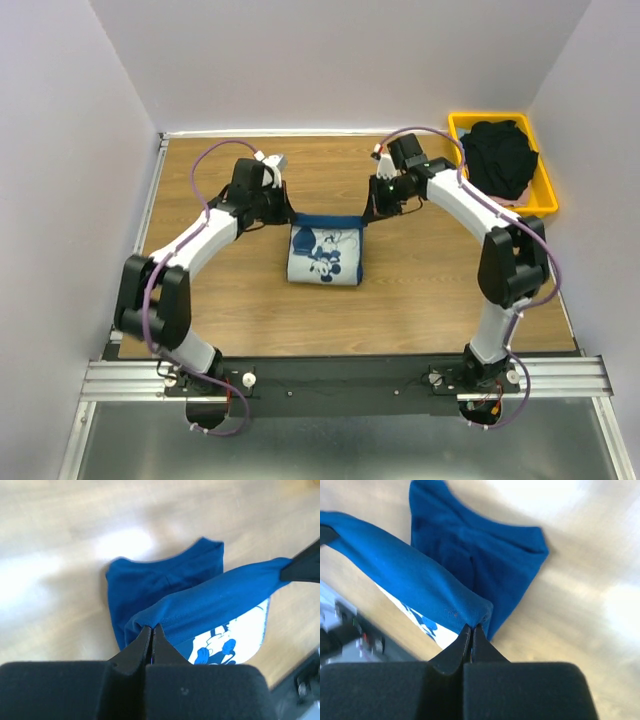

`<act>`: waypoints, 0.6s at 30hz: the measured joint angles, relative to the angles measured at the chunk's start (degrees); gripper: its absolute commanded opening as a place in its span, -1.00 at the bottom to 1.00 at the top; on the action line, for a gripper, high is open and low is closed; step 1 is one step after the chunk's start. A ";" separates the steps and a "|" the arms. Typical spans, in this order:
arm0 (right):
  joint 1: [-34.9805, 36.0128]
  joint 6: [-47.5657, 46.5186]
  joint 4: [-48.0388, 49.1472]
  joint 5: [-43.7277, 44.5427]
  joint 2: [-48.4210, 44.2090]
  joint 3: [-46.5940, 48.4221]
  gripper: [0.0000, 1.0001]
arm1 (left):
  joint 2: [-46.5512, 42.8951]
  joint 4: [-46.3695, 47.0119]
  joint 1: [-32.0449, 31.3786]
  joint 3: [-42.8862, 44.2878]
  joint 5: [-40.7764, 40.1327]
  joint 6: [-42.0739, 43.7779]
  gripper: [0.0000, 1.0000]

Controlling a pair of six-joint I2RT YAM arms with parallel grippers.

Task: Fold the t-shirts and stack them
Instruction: Fold the tshirt

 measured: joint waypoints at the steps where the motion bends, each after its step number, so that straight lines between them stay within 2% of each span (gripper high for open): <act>1: -0.83 -0.07 0.35 0.26 1.62 2.47 -0.99 | 2.38 1.07 0.52 1.95 -0.02 0.02 -1.00; 6: -2.93 -0.17 3.08 1.55 11.30 6.27 -0.99 | 17.16 5.27 1.05 8.28 0.26 0.13 -1.00; 9: -3.04 -0.11 3.58 2.19 16.39 6.12 -0.99 | 22.27 5.95 1.01 9.01 0.96 0.13 -1.00; 18: -2.86 0.02 5.75 5.53 17.97 7.26 -0.98 | 25.03 9.90 1.03 9.97 1.05 0.09 -0.99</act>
